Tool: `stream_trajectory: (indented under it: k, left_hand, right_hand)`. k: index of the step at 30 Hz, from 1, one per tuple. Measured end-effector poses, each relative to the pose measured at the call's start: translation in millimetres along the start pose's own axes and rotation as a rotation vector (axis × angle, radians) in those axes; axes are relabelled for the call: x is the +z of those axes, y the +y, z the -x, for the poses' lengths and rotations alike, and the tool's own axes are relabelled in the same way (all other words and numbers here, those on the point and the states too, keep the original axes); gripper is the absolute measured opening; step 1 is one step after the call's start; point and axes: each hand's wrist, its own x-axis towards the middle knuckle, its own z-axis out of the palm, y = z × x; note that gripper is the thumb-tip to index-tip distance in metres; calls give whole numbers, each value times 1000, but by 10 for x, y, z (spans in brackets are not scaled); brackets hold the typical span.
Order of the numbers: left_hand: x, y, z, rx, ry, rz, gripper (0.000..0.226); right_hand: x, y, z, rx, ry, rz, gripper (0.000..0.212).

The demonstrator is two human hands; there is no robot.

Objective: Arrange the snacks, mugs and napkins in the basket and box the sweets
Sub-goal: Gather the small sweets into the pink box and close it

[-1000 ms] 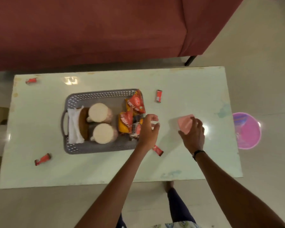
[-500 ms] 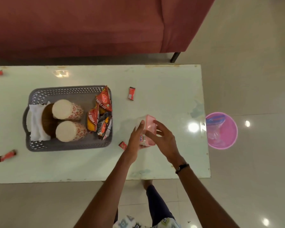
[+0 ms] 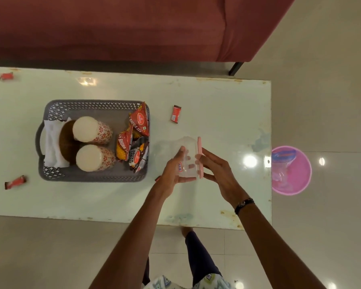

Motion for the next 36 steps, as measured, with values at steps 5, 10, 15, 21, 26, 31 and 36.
stream_trajectory:
  k: [5,10,15,21,26,31,36]
  left_hand:
    - [-81,-41,-96,-61,121,-30,48]
    - [-105,40,-212,-57,152,-62,30]
    - [-74,186,-364,-12,257,-237,58]
    - [-153,117,-387,15,349,-240,45]
    - [-197,17,-232,126,414,-341,39]
    - [-220,-328,151,418,569,-586,17]
    - [-299,-692,289,265,827,-523,19]
  right_hand:
    - [-11,100,-71,48,-62,55,43]
    - [-165,255,-162,125,51,-280,36]
    - [-320,287,-258,59,291,-335,21]
    - [-450,303,-461,64,489,-283,31]
    - [-480,363,-542,59,591,-202,45]
    - [-364,517,-411,-62,815,59,46]
    - [0,638,-227,-281,743,268,38]
